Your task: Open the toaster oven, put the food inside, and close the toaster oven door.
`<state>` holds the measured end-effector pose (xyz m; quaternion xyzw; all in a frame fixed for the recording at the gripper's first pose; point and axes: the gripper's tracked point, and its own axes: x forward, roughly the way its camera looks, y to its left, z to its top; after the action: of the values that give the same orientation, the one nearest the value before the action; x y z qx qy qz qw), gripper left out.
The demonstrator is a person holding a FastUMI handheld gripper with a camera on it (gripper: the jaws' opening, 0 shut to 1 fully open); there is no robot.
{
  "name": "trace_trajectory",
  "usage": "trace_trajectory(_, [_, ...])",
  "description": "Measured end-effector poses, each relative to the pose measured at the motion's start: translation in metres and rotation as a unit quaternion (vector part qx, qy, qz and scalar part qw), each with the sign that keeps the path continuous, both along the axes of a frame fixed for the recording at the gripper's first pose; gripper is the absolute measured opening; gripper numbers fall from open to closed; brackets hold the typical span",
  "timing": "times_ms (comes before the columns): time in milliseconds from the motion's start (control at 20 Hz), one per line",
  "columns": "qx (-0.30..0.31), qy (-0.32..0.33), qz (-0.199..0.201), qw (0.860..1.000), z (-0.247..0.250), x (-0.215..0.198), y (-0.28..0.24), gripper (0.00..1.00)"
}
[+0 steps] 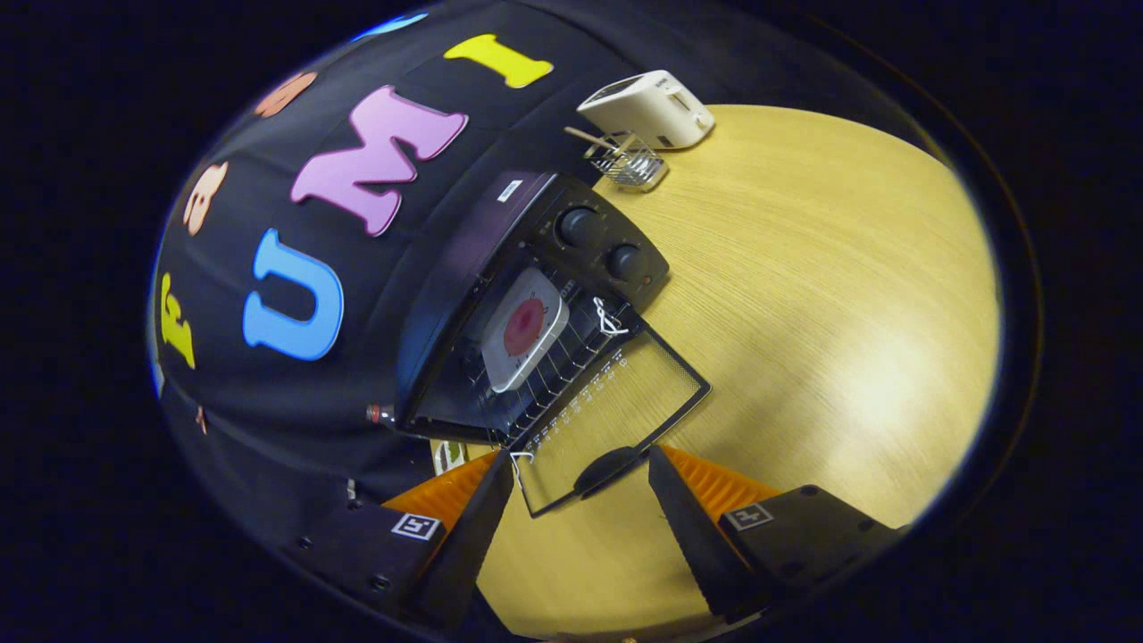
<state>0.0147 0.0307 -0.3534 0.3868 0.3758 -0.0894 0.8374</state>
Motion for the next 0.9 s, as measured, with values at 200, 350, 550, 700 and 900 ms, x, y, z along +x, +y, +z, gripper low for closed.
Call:
trace_trajectory(200, [-0.095,-0.007,0.132,0.987,-0.015,-0.014,0.023,0.98])
trace_trajectory(350, [-0.165,-0.005,0.210,0.964,-0.033,-0.020,0.037,0.99])
trace_trajectory(550, [-0.231,0.022,0.261,0.937,-0.071,-0.026,0.037,0.99])
trace_trajectory(700, [-0.239,0.042,0.271,0.931,-0.091,-0.026,0.043,0.99])
trace_trajectory(900, [-0.240,0.070,0.269,0.930,-0.115,-0.023,0.047,0.99])
